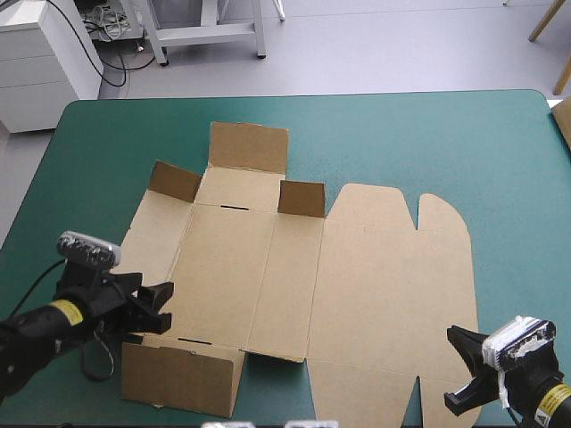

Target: Fold the box

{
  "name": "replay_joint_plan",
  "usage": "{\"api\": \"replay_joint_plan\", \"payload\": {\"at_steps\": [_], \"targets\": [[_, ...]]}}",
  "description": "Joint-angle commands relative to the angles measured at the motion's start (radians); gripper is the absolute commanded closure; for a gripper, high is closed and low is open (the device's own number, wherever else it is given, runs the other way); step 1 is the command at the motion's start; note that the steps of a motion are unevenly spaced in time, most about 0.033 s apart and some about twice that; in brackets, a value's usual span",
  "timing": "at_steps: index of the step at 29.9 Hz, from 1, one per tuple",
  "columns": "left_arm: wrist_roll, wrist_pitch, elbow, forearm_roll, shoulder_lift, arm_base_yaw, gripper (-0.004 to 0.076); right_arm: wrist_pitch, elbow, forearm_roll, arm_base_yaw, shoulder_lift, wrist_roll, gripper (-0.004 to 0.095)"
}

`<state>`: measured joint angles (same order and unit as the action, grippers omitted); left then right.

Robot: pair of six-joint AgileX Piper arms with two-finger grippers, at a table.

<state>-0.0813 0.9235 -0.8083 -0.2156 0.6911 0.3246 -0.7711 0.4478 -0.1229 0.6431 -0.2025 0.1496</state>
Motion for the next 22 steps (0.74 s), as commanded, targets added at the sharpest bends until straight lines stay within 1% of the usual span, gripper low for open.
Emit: {"api": "replay_joint_plan", "payload": {"at_steps": [1,4,9,11,14,16,22], "targets": [[0.009,0.039,-0.146,0.023,0.138,0.006,0.033,0.069,0.026,-0.007,-0.005,-0.011,-0.006,0.0928],[0.009,0.121,-0.245,0.035,0.257,0.006,0.033,0.069,0.026,-0.007,-0.005,-0.011,-0.006,0.0928],[0.009,0.178,-0.381,0.066,0.387,0.004,0.033,0.069,0.026,-0.007,-0.005,-0.011,-0.006,0.0928],[0.004,0.22,-0.418,0.08,0.43,-0.012,0.033,0.069,0.026,-0.007,-0.005,-0.011,-0.006,0.0928],[-0.042,0.301,-0.452,0.043,0.485,-0.105,0.033,0.069,0.026,-0.007,-0.005,-0.011,-0.006,0.0928],[-0.118,0.347,-0.46,-0.018,0.515,-0.189,0.033,0.069,0.026,-0.007,-0.005,-0.011,-0.006,0.0928],[-0.374,0.351,-0.458,-0.292,0.574,-0.497,0.033,0.069,0.026,-0.007,-0.005,-0.011,-0.006,0.0929]]}}
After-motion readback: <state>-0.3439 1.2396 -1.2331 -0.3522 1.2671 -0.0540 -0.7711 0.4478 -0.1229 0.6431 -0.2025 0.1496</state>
